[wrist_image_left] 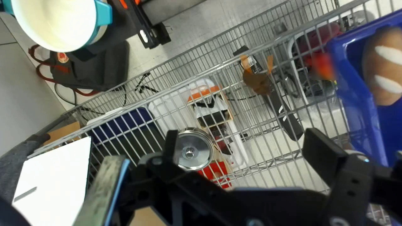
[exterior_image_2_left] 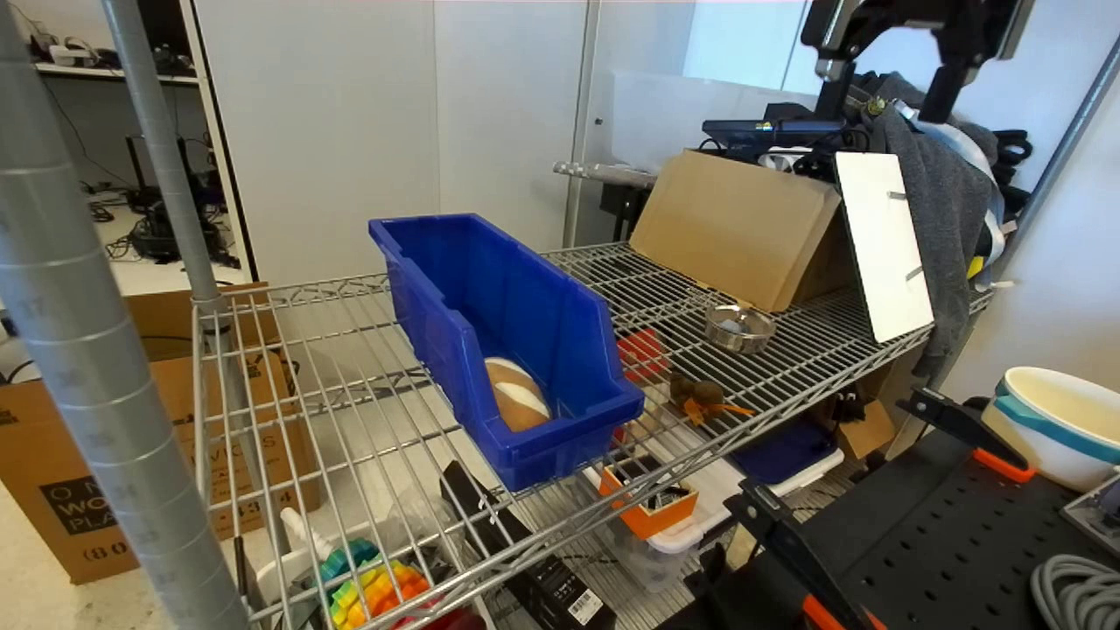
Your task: Remove the lid from the silver pot
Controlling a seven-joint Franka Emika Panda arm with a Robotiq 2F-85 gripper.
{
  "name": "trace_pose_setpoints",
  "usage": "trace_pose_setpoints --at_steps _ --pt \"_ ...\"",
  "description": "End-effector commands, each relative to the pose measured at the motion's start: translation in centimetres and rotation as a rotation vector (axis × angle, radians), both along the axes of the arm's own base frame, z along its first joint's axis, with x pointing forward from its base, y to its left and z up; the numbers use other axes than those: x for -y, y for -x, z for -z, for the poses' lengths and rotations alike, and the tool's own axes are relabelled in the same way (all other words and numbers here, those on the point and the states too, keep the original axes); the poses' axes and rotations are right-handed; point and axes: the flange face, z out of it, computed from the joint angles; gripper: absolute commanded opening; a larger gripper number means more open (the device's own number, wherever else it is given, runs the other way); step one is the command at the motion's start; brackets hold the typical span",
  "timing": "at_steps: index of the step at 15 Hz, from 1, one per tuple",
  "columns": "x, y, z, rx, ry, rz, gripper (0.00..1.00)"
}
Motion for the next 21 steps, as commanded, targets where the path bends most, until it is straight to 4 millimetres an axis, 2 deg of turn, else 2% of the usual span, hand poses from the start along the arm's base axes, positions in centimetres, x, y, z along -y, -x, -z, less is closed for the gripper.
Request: trace_pose_setpoints --at_steps 1,5,10,15,21 --pt "3.5 -5.8 3.4 0.001 -0.011 0.006 1.0" --pt "5.9 -9.7 7.9 0.017 -0.024 0.049 1.0" --pt "9.1 -13.0 14.2 -0.022 -0.005 0.116 1.0" --pt "11.6 -15.0 19.4 -0.07 0.023 0.178 1.0" --pt "12.5 -16.7 23.5 -0.112 0.058 0.215 1.0"
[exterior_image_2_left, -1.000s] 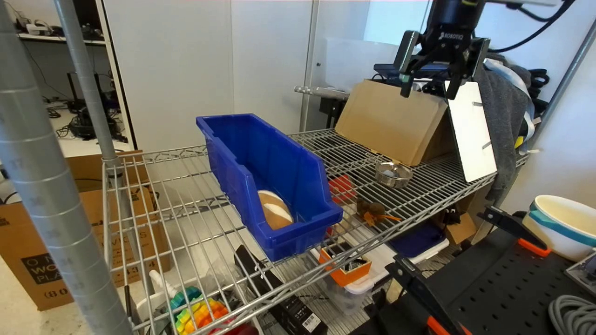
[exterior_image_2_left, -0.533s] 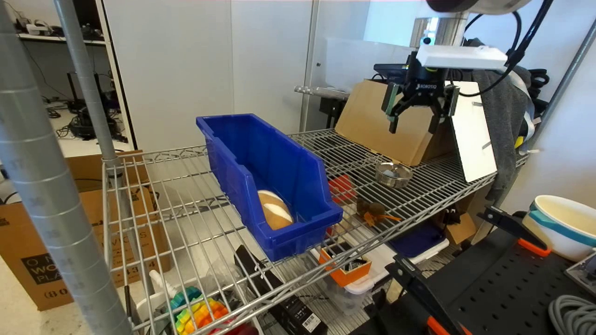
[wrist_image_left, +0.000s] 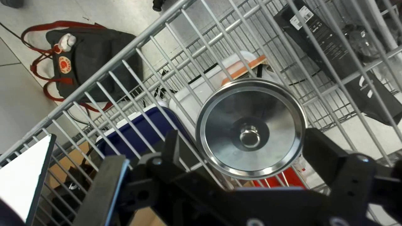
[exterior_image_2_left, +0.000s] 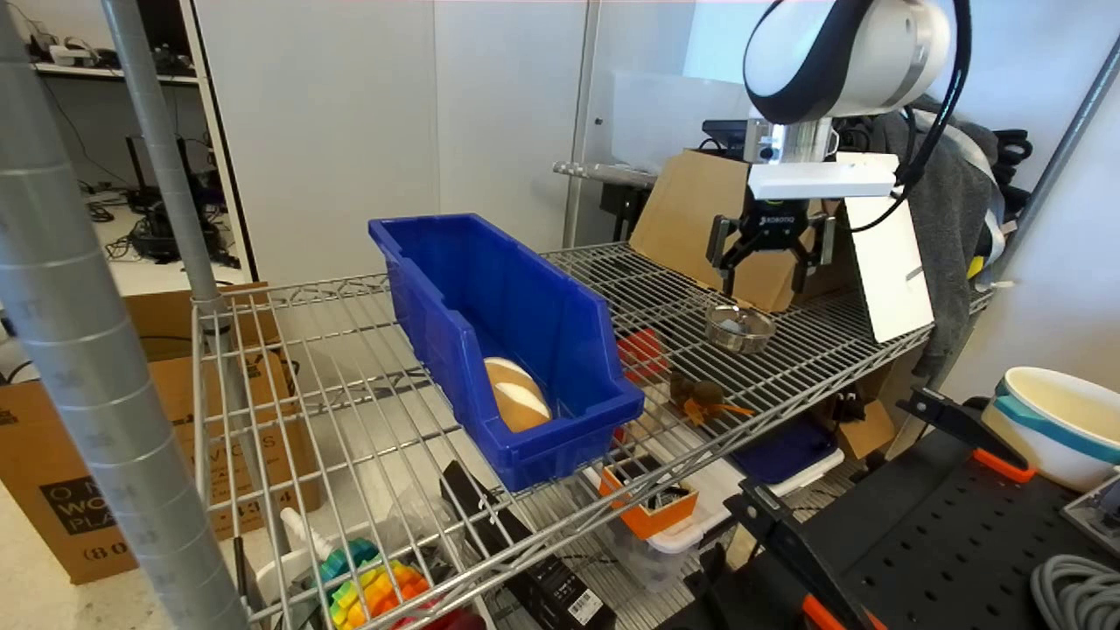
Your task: Remove the lid from the silver pot
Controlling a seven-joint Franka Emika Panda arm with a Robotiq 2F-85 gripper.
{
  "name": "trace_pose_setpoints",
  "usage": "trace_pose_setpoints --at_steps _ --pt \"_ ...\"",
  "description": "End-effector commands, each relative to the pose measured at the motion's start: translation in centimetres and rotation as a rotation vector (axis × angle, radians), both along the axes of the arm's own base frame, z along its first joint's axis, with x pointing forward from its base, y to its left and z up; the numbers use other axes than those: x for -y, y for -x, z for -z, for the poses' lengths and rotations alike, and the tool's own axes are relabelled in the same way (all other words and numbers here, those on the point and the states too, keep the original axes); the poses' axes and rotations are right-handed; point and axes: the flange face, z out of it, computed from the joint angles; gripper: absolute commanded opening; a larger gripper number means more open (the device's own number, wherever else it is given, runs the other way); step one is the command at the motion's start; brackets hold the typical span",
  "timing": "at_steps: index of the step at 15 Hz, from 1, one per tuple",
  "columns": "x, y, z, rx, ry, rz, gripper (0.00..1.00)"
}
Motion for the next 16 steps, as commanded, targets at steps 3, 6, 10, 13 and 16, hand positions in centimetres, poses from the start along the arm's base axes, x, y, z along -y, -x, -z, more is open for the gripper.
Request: trace_pose_setpoints --at_steps 3,6,10,13,16 --pt "0.0 -2.1 2.3 -0.018 0.036 0.029 1.0" --pt "-0.1 -2.7 3.0 -0.02 0.051 0.036 0.7" --pt "-0.2 -3.3 3.6 -0.026 0.06 0.046 0.46" --pt "-0.2 -3.6 3.4 -0.041 0.053 0.059 0.22" --pt "-0.2 -3.8 2.8 -0.063 0.037 0.076 0.02"
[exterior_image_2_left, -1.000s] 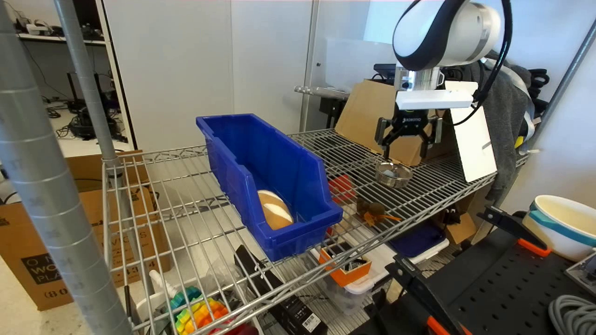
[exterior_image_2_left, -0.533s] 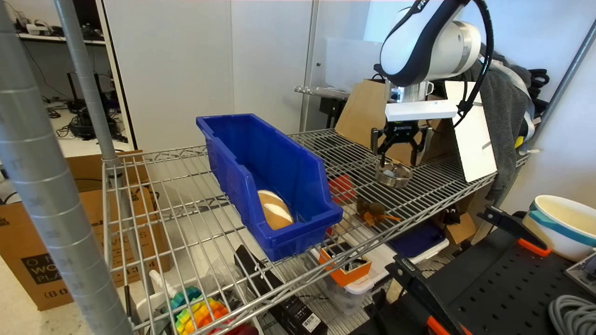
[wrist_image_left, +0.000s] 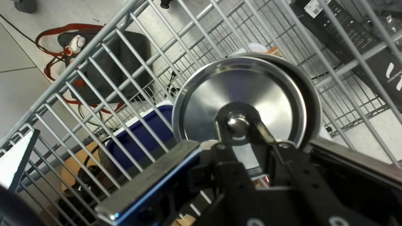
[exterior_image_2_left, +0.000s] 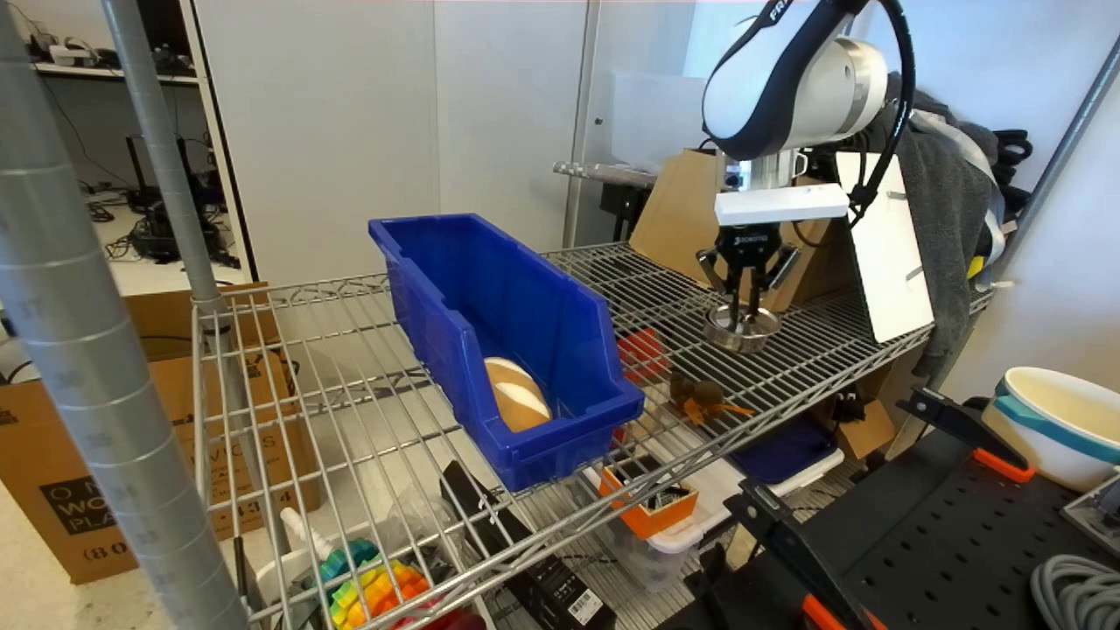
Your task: Remove the lid from the silver pot
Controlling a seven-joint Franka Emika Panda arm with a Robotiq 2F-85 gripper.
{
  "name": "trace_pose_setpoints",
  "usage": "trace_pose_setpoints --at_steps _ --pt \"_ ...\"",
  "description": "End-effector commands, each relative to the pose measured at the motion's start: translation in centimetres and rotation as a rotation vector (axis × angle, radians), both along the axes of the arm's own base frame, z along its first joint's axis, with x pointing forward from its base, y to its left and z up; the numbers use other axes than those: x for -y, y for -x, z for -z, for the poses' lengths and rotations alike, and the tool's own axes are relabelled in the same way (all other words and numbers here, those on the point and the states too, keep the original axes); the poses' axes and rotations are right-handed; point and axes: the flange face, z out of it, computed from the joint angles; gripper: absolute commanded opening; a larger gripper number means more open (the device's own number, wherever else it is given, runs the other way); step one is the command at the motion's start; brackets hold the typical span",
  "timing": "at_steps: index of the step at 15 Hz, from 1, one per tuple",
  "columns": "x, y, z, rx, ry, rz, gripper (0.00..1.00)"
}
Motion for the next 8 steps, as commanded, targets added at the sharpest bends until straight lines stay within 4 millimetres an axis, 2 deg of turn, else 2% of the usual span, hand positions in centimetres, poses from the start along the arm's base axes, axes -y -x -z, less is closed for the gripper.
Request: trace_pose_setpoints --at_steps 1,2,4,8 --pt "0.0 -0.8 -0.8 -0.027 -0.028 0.043 0.0" --pt "-0.2 -1.0 -1.4 -0.024 -0.038 0.052 0.05" --pt "-1.1 -1.6 -3.2 0.009 -0.051 0.051 0.05" --pt "-4.8 -4.3 -5.5 0.105 -0.059 0.03 0.05"
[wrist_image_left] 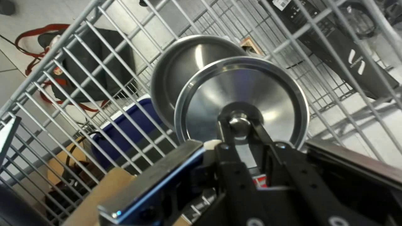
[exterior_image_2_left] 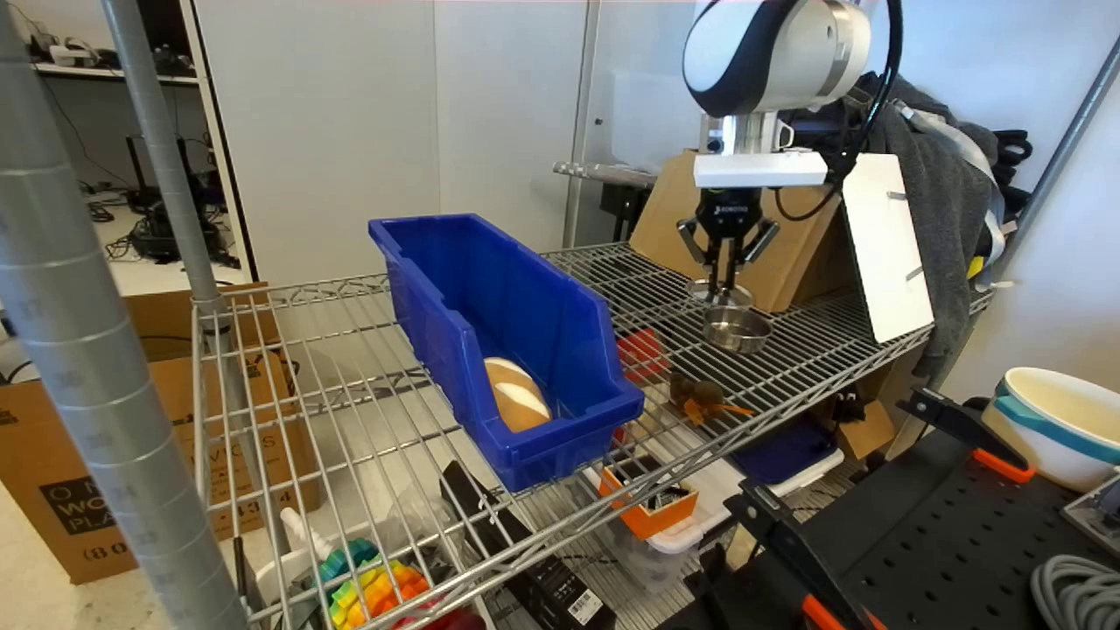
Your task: Remove the lid from the silver pot
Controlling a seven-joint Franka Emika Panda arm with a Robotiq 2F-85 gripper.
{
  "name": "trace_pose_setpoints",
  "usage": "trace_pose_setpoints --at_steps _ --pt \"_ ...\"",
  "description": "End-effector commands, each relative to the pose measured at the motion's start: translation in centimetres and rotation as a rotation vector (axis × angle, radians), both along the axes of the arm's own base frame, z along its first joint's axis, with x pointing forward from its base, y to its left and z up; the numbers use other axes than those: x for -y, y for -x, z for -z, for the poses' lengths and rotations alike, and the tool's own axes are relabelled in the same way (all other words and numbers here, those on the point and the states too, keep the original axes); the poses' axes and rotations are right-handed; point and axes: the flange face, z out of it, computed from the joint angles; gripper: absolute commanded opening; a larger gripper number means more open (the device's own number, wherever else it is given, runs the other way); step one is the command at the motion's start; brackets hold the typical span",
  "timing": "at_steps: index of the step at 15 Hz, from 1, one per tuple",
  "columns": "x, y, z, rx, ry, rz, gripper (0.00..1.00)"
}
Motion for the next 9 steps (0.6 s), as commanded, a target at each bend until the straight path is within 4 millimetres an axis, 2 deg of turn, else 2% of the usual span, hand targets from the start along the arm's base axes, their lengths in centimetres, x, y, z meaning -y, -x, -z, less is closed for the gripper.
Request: trace_pose_setpoints --at_steps 1,6,9 --pt "-4.1 -2.3 -1.9 0.067 -0.025 0.002 0.05" --pt "-11.0 -4.7 0.2 0.083 -0.047 -0.002 0.05" --pt "-13.5 -5.5 2.6 0.068 -0.044 -0.002 0.05"
